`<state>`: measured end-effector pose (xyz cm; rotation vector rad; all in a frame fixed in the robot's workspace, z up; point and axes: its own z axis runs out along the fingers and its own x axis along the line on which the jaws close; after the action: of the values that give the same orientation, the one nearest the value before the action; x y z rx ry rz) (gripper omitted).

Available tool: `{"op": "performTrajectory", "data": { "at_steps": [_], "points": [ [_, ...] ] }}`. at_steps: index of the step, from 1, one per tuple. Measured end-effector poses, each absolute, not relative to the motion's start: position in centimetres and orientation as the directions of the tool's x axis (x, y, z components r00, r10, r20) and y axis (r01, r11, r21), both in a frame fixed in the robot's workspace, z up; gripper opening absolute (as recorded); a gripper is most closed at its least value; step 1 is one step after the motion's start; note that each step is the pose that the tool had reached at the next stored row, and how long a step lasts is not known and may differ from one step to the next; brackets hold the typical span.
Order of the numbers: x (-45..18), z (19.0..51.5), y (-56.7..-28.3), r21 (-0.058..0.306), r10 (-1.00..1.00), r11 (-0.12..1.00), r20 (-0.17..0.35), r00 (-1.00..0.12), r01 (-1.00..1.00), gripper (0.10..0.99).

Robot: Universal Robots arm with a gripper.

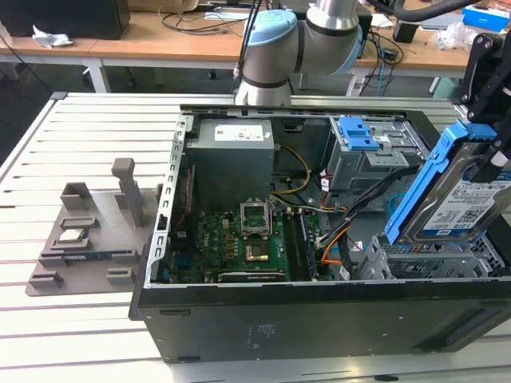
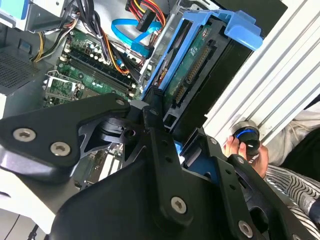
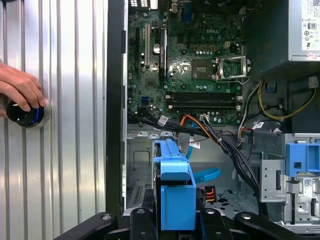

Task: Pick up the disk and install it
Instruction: 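Pick up the disk, then insert the disk into the insertion slot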

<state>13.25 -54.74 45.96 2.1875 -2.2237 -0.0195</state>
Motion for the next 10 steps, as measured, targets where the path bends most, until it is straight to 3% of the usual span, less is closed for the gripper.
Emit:
{"op": "performTrajectory", "data": {
  "at_steps": [10],
  "points": [
    [13.26,45.96,-54.73,0.025,-1.000,0.017,0.007,-0.016,-1.000,0.365]
  ]
}}
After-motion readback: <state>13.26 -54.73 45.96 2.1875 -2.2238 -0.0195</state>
